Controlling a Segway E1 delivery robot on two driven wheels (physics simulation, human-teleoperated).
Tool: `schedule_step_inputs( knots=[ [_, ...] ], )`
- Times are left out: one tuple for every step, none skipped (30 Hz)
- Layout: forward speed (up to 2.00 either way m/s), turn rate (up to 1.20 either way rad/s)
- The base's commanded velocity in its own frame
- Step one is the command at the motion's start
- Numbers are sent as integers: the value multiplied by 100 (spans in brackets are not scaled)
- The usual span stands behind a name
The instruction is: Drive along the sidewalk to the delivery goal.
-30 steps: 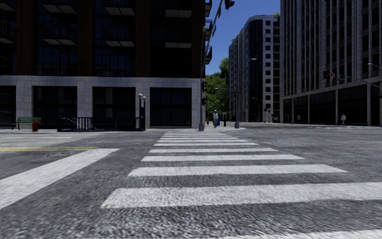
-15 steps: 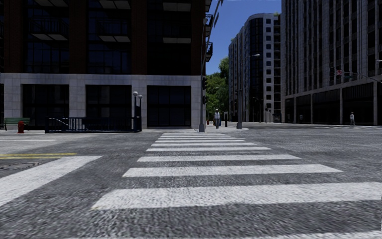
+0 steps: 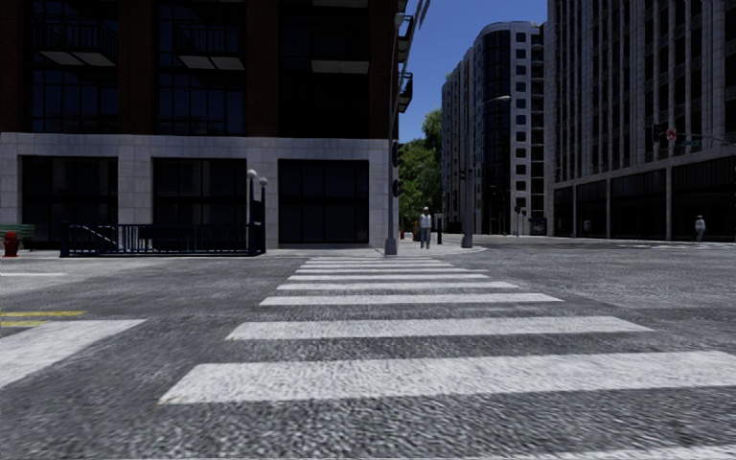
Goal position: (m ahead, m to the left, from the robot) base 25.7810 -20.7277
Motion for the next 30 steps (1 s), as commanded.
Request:
schedule_step_inputs(
  knots=[
    [200, 0],
    [200, 0],
    [200, 0],
    [200, 0],
    [200, 0],
    [200, 0],
    [200, 0],
    [200, 0],
    [200, 0],
    [200, 0],
    [200, 0],
    [200, 0],
    [200, 0],
    [200, 0],
    [200, 0],
    [200, 0],
    [200, 0],
    [200, 0],
    [200, 0],
    [200, 0],
    [200, 7],
    [200, 15],
    [200, 21],
    [200, 25],
    [200, 25],
    [200, 26],
    [200, 26],
    [200, 22],
    [200, 11],
    [200, 11]
  ],
)
